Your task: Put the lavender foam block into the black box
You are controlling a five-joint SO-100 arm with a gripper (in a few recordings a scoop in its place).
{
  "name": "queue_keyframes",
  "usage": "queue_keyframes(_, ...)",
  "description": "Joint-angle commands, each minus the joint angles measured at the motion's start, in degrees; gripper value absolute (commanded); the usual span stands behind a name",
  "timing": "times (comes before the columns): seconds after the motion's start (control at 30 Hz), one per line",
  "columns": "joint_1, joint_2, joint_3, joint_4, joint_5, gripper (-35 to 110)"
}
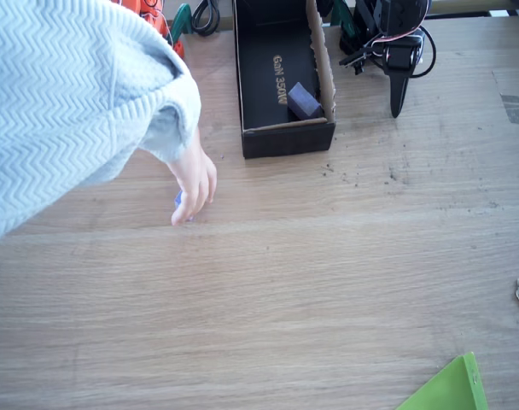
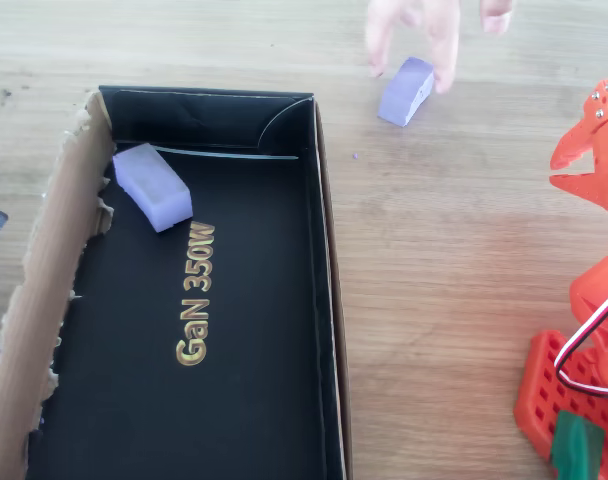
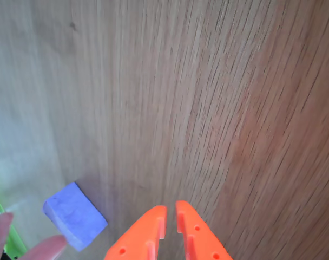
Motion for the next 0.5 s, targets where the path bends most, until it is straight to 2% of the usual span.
queue_keyframes(0.0, 0.0, 0.5, 0.3, 0.9, 10.4, 0)
queue_keyframes(0.13, -0.4, 0.5, 0.3, 0.0, 10.2, 0)
queue_keyframes(0.33, -2.5, 0.5, 0.2, -2.3, 15.5, 2)
queue_keyframes(0.4, -3.1, 0.5, 0.2, -3.5, 20.7, 0)
queue_keyframes(0.47, -3.8, 0.5, 0.2, -4.3, 20.6, 0)
